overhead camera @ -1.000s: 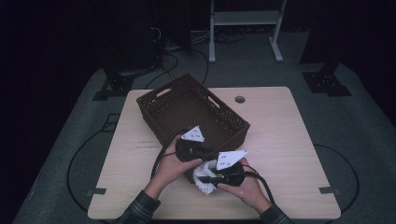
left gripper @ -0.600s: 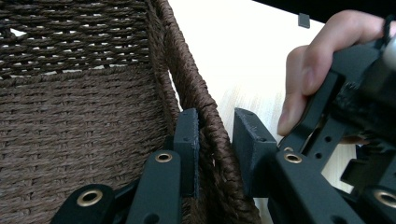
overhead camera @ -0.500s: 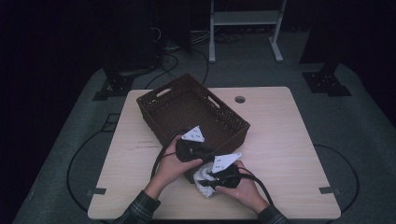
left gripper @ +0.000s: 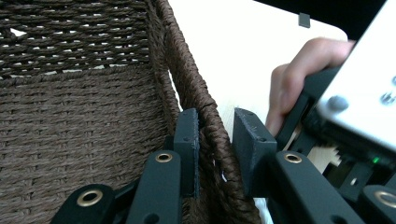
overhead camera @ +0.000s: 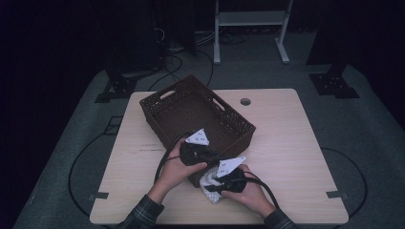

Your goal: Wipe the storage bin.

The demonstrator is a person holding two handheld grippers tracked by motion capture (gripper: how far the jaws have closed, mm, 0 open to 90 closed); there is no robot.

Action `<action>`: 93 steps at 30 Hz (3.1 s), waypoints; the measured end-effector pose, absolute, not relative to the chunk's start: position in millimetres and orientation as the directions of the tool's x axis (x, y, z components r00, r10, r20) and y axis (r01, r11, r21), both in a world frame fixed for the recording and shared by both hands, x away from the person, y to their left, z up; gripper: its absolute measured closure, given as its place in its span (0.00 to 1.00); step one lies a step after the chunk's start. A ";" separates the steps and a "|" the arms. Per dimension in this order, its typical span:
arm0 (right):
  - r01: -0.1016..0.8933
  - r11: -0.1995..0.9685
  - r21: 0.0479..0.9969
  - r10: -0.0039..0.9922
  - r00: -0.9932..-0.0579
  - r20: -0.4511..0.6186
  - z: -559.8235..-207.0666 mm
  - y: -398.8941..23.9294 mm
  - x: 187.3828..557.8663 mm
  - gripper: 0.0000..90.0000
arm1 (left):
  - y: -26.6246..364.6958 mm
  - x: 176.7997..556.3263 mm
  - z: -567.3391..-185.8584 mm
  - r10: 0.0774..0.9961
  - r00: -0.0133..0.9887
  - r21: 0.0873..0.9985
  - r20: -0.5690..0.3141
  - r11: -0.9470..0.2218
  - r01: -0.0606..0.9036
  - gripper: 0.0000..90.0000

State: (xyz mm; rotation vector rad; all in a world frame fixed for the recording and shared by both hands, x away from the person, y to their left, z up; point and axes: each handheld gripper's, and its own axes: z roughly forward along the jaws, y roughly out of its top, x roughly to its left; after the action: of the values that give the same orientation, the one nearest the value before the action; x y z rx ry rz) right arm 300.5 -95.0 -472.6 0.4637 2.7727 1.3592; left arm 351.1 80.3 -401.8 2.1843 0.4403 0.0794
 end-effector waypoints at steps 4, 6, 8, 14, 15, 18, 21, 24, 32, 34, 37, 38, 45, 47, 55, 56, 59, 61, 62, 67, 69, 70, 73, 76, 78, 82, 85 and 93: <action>0.255 0.575 0.778 0.301 -0.950 0.089 -467.3 -107.0 296.8 0.85 | 80.1 350.6 -402.1 0.344 0.933 0.787 -0.109 -0.543 0.292 0.79; 0.260 0.569 0.780 0.316 -0.945 0.085 -465.4 -115.1 296.5 0.85 | 80.5 351.3 -401.7 0.338 0.936 0.786 -0.097 -0.551 0.280 0.79; 0.265 0.563 0.783 0.332 -0.940 0.079 -462.3 -123.3 296.4 0.85 | 80.6 351.6 -401.7 0.336 0.937 0.786 -0.094 -0.553 0.277 0.79; 0.275 0.554 0.786 0.386 -0.921 0.051 -456.8 -147.8 293.6 0.85 | 80.6 351.6 -401.8 0.337 0.936 0.786 -0.098 -0.551 0.281 0.79; 0.275 0.553 0.787 0.394 -0.918 0.044 -456.2 -152.3 293.0 0.85 | 80.6 351.7 -401.9 0.337 0.936 0.787 -0.099 -0.550 0.281 0.79; 0.292 0.543 0.787 0.432 -0.901 0.037 -454.0 -166.6 291.1 0.85 | 80.5 351.4 -401.9 0.339 0.935 0.786 -0.102 -0.549 0.285 0.79; 0.303 0.532 0.791 0.468 -0.883 0.023 -453.0 -182.3 292.1 0.85 | 80.4 351.4 -402.1 0.339 0.935 0.788 -0.102 -0.547 0.284 0.79; 0.323 0.522 0.789 0.511 -0.860 0.014 -452.1 -197.0 293.1 0.85 | 80.6 351.6 -402.0 0.340 0.934 0.787 -0.106 -0.546 0.288 0.79; 0.372 0.492 0.787 0.631 -0.775 -0.028 -454.5 -232.4 301.2 0.85 | 82.0 353.3 -402.0 0.337 0.933 0.789 -0.122 -0.538 0.297 0.78; 0.387 0.481 0.787 0.654 -0.756 -0.028 -456.4 -238.8 305.1 0.85 | 82.3 354.1 -401.1 0.336 0.934 0.789 -0.121 -0.539 0.295 0.78; 0.401 0.473 0.784 0.677 -0.736 -0.033 -458.4 -246.4 309.6 0.85 | 83.4 354.4 -398.8 0.336 0.935 0.789 -0.114 -0.541 0.291 0.76; 0.401 0.474 0.784 0.679 -0.734 -0.035 -458.4 -247.9 310.2 0.85 | 84.5 354.5 -397.9 0.335 0.936 0.787 -0.111 -0.545 0.289 0.75; 0.408 0.460 0.789 0.699 -0.714 -0.037 -459.1 -255.2 312.3 0.85 | 94.6 351.6 -388.5 0.337 0.935 0.793 -0.106 -0.539 0.284 0.73; 0.406 0.460 0.789 0.698 -0.715 -0.039 -459.0 -255.8 312.4 0.85 | 99.6 350.8 -383.7 0.336 0.936 0.799 -0.104 -0.532 0.280 0.73; 0.407 0.457 0.791 0.703 -0.710 -0.041 -459.0 -257.3 312.7 0.85 | 126.2 345.0 -365.2 0.341 0.935 0.808 -0.095 -0.522 0.272 0.74; 0.409 0.455 0.791 0.705 -0.708 -0.040 -458.8 -257.9 312.6 0.85 | 130.6 343.1 -363.5 0.344 0.934 0.807 -0.096 -0.522 0.275 0.74; 0.408 0.454 0.792 0.707 -0.706 -0.041 -458.6 -259.0 312.6 0.85 | 138.1 340.3 -361.9 0.343 0.934 0.805 -0.100 -0.524 0.278 0.73; 0.409 0.454 0.792 0.708 -0.705 -0.041 -458.6 -259.3 312.7 0.85 | 143.2 338.6 -361.1 0.347 0.933 0.802 -0.096 -0.529 0.279 0.73; 0.409 0.453 0.792 0.708 -0.705 -0.041 -458.6 -259.3 312.7 0.85 | 144.9 337.8 -360.8 0.345 0.934 0.800 -0.094 -0.532 0.277 0.73; 0.406 0.453 0.794 0.708 -0.705 -0.043 -458.1 -259.7 312.2 0.85 | 151.4 333.1 -363.3 0.343 0.935 0.791 -0.091 -0.546 0.277 0.71; 0.409 0.451 0.793 0.710 -0.703 -0.040 -458.3 -259.6 312.2 0.85 | 154.9 331.3 -366.4 0.349 0.933 0.783 -0.093 -0.553 0.285 0.70; 0.408 0.450 0.794 0.710 -0.703 -0.041 -458.3 -259.6 312.3 0.85 | 157.2 330.6 -368.1 0.352 0.931 0.780 -0.095 -0.555 0.289 0.70; 0.406 0.450 0.795 0.709 -0.704 -0.042 -458.0 -259.8 312.2 0.85 | 163.5 329.4 -370.7 0.367 0.926 0.777 -0.092 -0.555 0.297 0.69; 0.408 0.453 0.793 0.709 -0.704 -0.042 -458.4 -259.0 312.6 0.85 | 165.0 329.4 -370.9 0.370 0.924 0.780 -0.094 -0.549 0.299 0.69; 0.409 0.453 0.793 0.708 -0.705 -0.041 -458.2 -258.5 312.1 0.85 | 164.0 330.3 -372.3 0.367 0.926 0.773 -0.088 -0.561 0.296 0.69; 0.405 0.451 0.795 0.708 -0.705 -0.043 -457.9 -259.6 312.2 0.85 | 162.0 331.4 -375.8 0.370 0.925 0.767 -0.083 -0.569 0.296 0.68; 0.406 0.452 0.794 0.708 -0.705 -0.043 -458.1 -259.5 312.3 0.85 | 161.6 331.5 -376.8 0.370 0.925 0.769 -0.088 -0.565 0.299 0.69; 0.406 0.452 0.794 0.708 -0.704 -0.044 -457.9 -258.7 312.0 0.85 | 155.0 332.2 -381.0 0.361 0.928 0.783 -0.096 -0.548 0.295 0.71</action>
State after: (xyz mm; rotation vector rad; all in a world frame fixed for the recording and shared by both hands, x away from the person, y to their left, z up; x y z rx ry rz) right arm 312.0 -258.7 -457.9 0.9426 2.3379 1.1306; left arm 332.2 155.0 -381.0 2.1857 0.4638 0.0944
